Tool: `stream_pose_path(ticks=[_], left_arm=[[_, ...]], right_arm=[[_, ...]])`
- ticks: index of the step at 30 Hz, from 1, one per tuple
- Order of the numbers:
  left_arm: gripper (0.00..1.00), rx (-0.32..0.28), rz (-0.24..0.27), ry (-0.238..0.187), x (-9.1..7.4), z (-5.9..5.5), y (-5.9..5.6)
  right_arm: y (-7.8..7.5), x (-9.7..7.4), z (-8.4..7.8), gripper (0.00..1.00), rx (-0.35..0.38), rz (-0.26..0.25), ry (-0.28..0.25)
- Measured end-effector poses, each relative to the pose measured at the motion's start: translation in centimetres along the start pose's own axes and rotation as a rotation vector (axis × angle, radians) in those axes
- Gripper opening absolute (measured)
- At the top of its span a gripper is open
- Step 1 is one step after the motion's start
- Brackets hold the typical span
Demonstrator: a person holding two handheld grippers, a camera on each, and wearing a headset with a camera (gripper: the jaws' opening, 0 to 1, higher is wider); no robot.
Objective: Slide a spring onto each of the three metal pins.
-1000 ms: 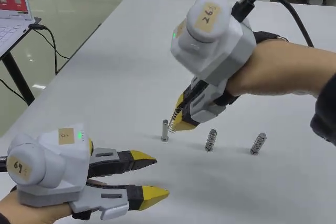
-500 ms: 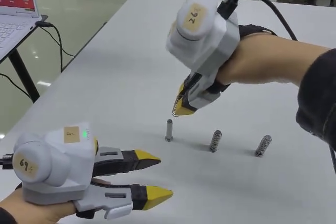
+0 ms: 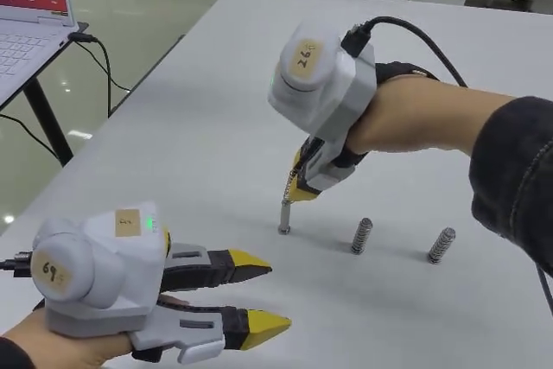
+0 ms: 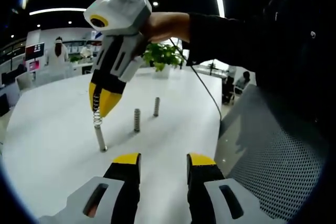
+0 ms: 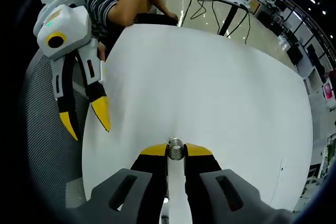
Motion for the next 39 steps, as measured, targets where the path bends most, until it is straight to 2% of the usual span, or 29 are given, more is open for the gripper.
stream_pose_path(ticks=[13,23,39], left_arm=[[0.27,-0.004,0.001,-0.001,0.0,0.0,0.1],[0.27,-0.007,0.0,-0.001,0.0,-0.1,0.1],[0.27,-0.012,0.007,-0.001,-0.1,-0.3,0.3]], right_arm=[[-0.1,0.9,0.0,0.08,0.003,0.014,0.016],[-0.3,2.5,-0.6,0.08,0.015,0.037,0.045],[0.7,5.2,-1.8,0.08,0.033,0.072,0.073]])
Point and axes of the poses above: the centre of the closed fingertips' face, and the gripper's own axes: x roughly forward along the fingers, y roughly to its left, z roughly out of its top, the point moved 3 cm from there along -x, roughly backward along the fingers, and after that the axes turned 2 degrees about x, right-handed, at the moved point
